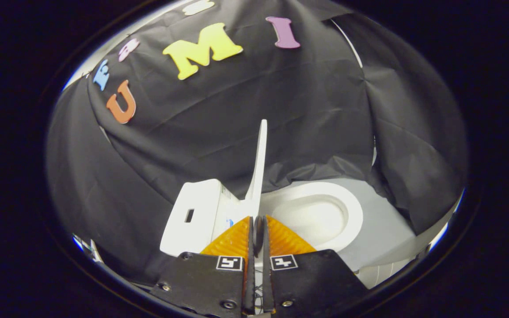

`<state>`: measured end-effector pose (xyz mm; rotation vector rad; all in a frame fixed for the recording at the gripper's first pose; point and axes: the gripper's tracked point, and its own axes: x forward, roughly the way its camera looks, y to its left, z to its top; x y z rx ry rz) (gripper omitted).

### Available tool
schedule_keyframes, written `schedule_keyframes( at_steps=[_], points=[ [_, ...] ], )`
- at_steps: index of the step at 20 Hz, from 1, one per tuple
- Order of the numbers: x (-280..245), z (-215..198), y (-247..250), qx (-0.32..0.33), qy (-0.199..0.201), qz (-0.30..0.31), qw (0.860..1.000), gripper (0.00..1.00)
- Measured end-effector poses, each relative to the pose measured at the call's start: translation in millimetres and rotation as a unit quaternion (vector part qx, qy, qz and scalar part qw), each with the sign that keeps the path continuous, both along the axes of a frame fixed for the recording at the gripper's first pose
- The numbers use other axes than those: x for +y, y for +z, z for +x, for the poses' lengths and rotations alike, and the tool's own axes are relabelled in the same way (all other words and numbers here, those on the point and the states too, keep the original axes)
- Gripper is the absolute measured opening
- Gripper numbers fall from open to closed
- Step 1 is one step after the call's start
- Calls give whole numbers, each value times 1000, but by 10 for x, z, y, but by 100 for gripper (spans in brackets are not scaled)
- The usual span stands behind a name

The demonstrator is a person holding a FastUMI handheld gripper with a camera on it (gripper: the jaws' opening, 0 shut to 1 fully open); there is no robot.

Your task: Open the toilet lid.

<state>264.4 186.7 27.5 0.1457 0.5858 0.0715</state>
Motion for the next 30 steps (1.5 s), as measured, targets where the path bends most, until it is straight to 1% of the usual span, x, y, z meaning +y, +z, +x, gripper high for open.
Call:
schedule_keyframes(
  at_steps=[4,8,10,14,16,19,23,25,30],
  points=[
    [262,-10,32,-2,11,-38,999,10],
    [522,-10,74,-1,0,-72,997,10],
    [692,-19,77,-3,4,-86,996,10],
    [1051,-50,78,-24,16,-137,990,10],
    [1183,-25,40,-32,14,-160,987,11],
    [1442,-40,-1,-40,9,-179,983,10],
    [1719,-65,-70,-55,29,-211,975,11],
    [1841,-73,-117,-56,36,-210,976,10],
    [2180,-78,-245,-54,70,-210,974,11]
  ],
)
